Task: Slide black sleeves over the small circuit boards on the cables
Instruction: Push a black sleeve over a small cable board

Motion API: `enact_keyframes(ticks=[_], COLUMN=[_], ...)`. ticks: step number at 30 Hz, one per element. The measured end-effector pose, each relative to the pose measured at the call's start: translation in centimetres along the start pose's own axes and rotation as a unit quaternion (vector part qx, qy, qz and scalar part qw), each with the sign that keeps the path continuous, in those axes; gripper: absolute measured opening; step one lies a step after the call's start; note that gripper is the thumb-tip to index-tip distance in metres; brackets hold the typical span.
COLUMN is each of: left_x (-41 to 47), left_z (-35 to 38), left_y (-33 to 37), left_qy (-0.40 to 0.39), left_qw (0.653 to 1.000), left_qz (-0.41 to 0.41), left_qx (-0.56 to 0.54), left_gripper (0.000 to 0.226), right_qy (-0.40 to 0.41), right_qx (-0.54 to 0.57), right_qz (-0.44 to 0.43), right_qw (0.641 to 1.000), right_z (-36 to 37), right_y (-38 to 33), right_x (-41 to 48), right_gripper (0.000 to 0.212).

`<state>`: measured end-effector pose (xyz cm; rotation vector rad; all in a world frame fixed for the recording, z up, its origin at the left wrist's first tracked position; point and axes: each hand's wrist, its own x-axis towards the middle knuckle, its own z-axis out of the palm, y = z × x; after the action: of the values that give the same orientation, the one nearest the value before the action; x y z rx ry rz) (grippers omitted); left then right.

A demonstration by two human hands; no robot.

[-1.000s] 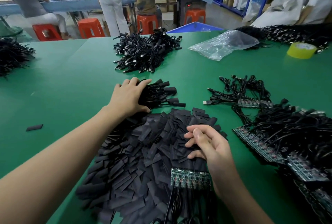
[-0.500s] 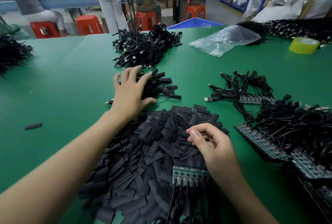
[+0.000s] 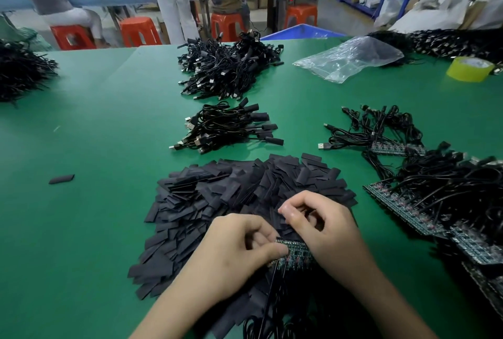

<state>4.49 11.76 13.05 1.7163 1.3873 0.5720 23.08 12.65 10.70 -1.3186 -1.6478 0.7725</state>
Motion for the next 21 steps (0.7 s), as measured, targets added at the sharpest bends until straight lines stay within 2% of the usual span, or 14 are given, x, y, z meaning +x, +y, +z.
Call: enact_keyframes(ticks=[3, 5, 7, 14, 21], left_x=[-0.3, -0.3, -0.3, -0.1, -0.2], left_z=[-0.2, -0.3, -0.2, -0.2, -0.4], left_y=[-1.0, -1.6, -2.0, -2.2, -1.7], left_qy=[-0.004, -0.005, -0.002, -0.028, -0.052], left_qw=[0.991, 0.976, 0.969, 0.951, 0.934], left_qz=[-0.007, -0.015, -0.013, 0.004, -0.005], left_qx=[-0.135, -0.216, -0.249, -0.307, -0.353], left_gripper=[0.012, 0.012, 0.02, 0.003, 0.011], right_qy=[-0.094, -0.157, -0.189, -0.237, -0.249], right_qx=[0.003, 0.002, -0.006, 0.085, 0.145], right_qz=[-0.004, -0.002, -0.004, 0.012, 0.025], right_qw=[0.996, 0.988, 0.982, 0.968, 0.957], right_z=[-1.0, -1.5, -1.8, -1.9, -1.6], right_y=[0.3, 0.5, 0.8, 0.6, 0.3], right_x=[0.1, 0.3, 0.4, 0.5, 0.4], right_gripper=[0.022, 0.016, 0.012, 0.008, 0.009])
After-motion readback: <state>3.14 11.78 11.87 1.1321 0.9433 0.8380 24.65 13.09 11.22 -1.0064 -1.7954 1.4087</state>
